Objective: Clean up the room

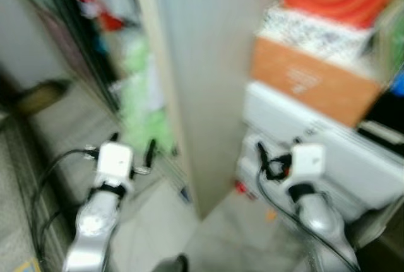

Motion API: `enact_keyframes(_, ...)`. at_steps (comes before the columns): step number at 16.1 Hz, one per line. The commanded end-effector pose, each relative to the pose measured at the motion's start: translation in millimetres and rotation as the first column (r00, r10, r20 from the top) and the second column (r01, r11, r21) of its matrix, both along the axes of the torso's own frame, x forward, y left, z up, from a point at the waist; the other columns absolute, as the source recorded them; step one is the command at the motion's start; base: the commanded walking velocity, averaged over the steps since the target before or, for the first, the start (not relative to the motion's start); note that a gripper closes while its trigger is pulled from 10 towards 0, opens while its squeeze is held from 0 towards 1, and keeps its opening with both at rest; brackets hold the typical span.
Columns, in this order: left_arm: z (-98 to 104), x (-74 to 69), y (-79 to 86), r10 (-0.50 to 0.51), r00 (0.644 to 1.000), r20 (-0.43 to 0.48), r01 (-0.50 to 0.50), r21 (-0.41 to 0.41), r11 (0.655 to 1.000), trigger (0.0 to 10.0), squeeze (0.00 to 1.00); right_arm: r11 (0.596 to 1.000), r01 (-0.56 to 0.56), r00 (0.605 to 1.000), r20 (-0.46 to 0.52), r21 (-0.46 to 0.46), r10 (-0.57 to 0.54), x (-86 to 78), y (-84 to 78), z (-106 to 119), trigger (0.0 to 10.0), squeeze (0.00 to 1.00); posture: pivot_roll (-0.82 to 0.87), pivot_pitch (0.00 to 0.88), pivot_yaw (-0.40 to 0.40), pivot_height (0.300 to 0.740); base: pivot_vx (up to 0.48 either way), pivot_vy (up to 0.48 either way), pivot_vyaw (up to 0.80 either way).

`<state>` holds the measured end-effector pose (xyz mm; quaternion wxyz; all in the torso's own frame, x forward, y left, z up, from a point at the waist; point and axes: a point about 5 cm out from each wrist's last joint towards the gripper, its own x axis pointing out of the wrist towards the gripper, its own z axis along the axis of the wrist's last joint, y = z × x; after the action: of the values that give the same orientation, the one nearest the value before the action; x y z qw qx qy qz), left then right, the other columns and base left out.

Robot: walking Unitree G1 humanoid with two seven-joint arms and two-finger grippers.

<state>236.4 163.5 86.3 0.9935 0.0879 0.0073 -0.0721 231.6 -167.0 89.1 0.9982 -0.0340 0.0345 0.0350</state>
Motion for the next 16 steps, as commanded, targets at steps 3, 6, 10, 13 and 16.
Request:
enact_keyframes(3, 1, -8.9, 5.8, 0.026, 1.000, -0.013, -0.026, 0.001, 1.000, 10.0, 0.00, 0.994, -0.105, 0.991, -0.077, 0.021, 0.107, -17.2, -0.5, -8, 10.0, 0.00, -0.05, 0.062, 0.032, 0.740, 0.000, 0.000, 0.80)
enact_keyframes(6, -14, -31.2, 14.8, 0.028, 0.995, -0.094, -0.024, 0.041, 0.999, 10.0, 0.00, 0.983, -0.180, 0.953, -0.243, 0.030, 0.182, -44.1, -11.8, -28, 10.0, 0.00, -0.06, 0.069, 0.033, 0.740, 0.000, 0.000, 0.80)
enact_keyframes(10, -13, -22.1, 14.8, 0.056, 0.993, -0.101, -0.054, 0.021, 0.998, 10.0, 0.00, 0.946, -0.308, 0.815, -0.485, 0.101, 0.317, -54.9, -8.3, -53, 10.0, 0.00, -0.06, 0.070, 0.034, 0.740, 0.000, 0.000, 0.80)
enact_keyframes(13, -11, -19.3, 10.2, 0.042, 0.994, -0.100, -0.041, 0.014, 0.999, 10.0, 0.00, 0.872, -0.456, 0.733, -0.479, 0.180, 0.482, -43.9, 2.1, -43, 10.0, 0.00, -0.06, 0.069, 0.031, 0.740, 0.000, 0.000, 0.80)
enact_keyframes(16, -12, -19.7, 10.8, 0.044, 0.993, -0.109, -0.042, 0.019, 0.999, 10.0, 0.00, 0.771, -0.579, 0.602, -0.498, 0.266, 0.624, -46.9, 9.4, -38, 10.0, 0.00, -0.06, 0.072, 0.026, 0.740, 0.000, 0.000, 0.80)
